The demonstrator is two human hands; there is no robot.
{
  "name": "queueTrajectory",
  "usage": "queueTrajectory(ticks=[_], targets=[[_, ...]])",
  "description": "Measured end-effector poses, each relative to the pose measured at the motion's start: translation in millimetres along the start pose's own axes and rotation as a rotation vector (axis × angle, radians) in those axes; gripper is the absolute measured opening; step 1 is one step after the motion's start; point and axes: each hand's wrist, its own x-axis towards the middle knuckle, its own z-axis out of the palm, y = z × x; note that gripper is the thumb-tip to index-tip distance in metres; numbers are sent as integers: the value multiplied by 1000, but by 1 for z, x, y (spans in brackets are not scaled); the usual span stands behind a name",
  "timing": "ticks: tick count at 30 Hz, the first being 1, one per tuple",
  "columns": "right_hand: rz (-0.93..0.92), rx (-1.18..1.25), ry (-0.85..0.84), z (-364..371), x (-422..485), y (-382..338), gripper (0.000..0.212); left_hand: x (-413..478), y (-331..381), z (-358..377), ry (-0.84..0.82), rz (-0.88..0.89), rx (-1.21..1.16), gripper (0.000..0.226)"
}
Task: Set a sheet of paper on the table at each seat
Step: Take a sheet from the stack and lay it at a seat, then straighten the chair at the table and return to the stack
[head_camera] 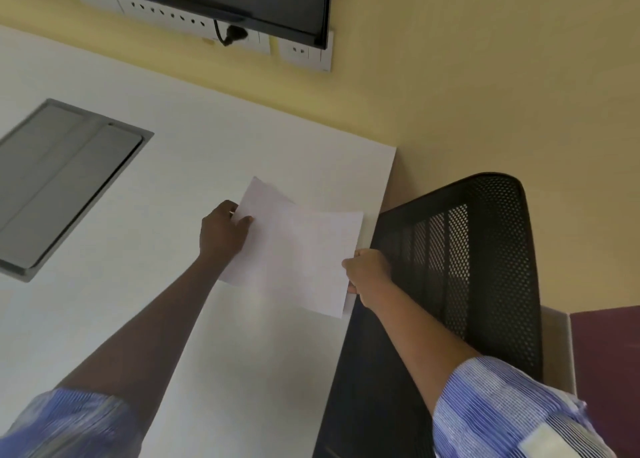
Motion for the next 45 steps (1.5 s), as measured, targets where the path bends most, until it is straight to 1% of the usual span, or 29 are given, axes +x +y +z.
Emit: queueTrajectory(ticks=[3,4,6,8,11,14,19,21,24,26,32,36,41,45], targets=[[23,-94,26,13,13,11,20,-12,-16,19,144,146,266,76],[33,-113,29,16,16,16,20,-20,-22,29,150,210,331,86],[66,-127,18,18,19,22,22,-43,-29,49,48,280,427,99],[97,-97,17,18,18,25,25,-60,-38,69,-64,294,503,106],[100,-106,51,18,13,25,23,-70,-47,83,-93,296,559,107],[50,-164,83,17,2,23,26,-66,-47,82,-85,315,574,105],[-55,-268,88,3,-26,23,51,-59,-47,77,-115,333,626,105],[-129,-318,97,-10,-39,21,56,-61,-44,73,-122,326,628,105],[-285,-372,113,-33,-67,16,57,-72,-28,63,-109,303,617,107],[-384,-392,125,-48,-90,14,56,-88,-12,54,-92,318,597,106],[-630,-478,196,-84,-175,30,54,-168,34,28,3,399,475,101],[-763,-535,269,-107,-235,64,52,-239,52,9,50,423,448,99],[-843,-566,340,-130,-309,125,50,-346,52,-16,102,447,442,97],[-883,-538,344,-135,-357,176,52,-429,36,-30,98,438,446,101]])
